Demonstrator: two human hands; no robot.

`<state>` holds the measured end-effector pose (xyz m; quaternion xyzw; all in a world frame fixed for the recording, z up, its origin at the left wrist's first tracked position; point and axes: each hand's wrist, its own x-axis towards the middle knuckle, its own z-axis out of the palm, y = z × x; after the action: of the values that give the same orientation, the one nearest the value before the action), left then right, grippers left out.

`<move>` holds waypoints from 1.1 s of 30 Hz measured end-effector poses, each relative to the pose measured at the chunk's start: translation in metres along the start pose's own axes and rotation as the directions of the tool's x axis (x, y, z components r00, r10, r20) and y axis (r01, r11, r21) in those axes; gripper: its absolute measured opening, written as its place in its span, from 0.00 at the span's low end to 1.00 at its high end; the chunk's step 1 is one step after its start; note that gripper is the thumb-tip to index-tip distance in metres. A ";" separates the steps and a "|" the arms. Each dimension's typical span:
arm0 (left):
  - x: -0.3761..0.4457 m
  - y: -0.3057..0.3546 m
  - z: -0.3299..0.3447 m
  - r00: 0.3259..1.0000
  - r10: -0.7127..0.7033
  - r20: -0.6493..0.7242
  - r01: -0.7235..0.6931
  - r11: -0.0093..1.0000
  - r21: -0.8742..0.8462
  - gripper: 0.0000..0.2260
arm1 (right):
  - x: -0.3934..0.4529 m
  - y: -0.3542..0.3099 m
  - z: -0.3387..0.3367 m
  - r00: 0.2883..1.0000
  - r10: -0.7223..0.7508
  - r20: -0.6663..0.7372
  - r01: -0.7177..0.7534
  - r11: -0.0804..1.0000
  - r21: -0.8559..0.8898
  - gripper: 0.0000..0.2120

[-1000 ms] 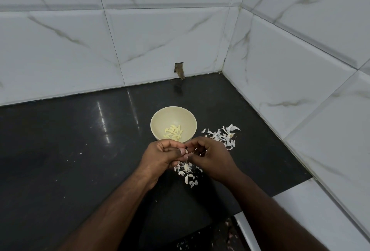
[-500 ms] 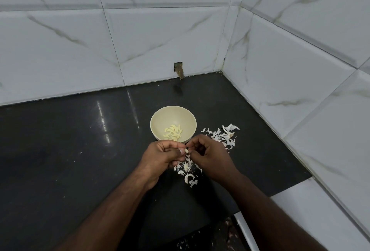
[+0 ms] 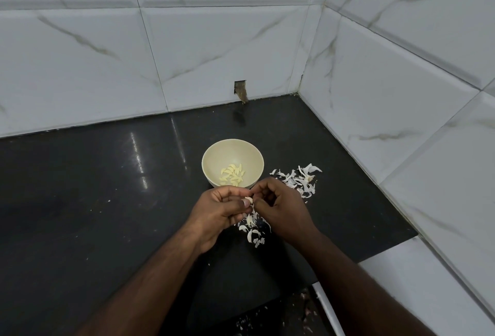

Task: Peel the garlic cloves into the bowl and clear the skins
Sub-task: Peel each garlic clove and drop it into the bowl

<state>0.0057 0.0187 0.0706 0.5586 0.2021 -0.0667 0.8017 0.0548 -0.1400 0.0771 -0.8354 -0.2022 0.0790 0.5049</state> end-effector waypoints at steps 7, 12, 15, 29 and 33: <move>0.000 0.000 -0.002 1.000 0.003 -0.010 -0.003 1.000 -0.005 0.07 | 0.000 0.002 -0.003 0.999 0.029 -0.028 -0.028 0.999 0.019 0.16; 0.001 0.001 -0.003 1.000 0.014 -0.028 -0.013 0.999 0.040 0.06 | 0.004 0.009 -0.012 0.996 -0.021 -0.081 0.009 0.991 -0.137 0.10; 0.004 0.005 -0.004 0.990 0.112 -0.082 -0.098 0.983 0.156 0.04 | 0.007 0.015 -0.019 0.999 0.025 -0.024 -0.030 0.972 -0.232 0.07; 0.033 0.026 -0.022 0.917 0.270 -0.293 -0.106 0.874 0.474 0.04 | 0.002 0.025 -0.018 0.990 0.111 0.089 -0.072 0.932 -0.356 0.12; 0.029 0.025 -0.024 0.932 0.265 -0.248 -0.121 0.870 0.477 0.06 | 0.000 0.030 -0.012 0.970 0.135 0.200 -0.052 0.926 -0.374 0.08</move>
<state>0.0344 0.0530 0.0737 0.7512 0.2448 0.0564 0.6104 0.0660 -0.1618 0.0569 -0.9095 -0.2282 0.1569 0.3101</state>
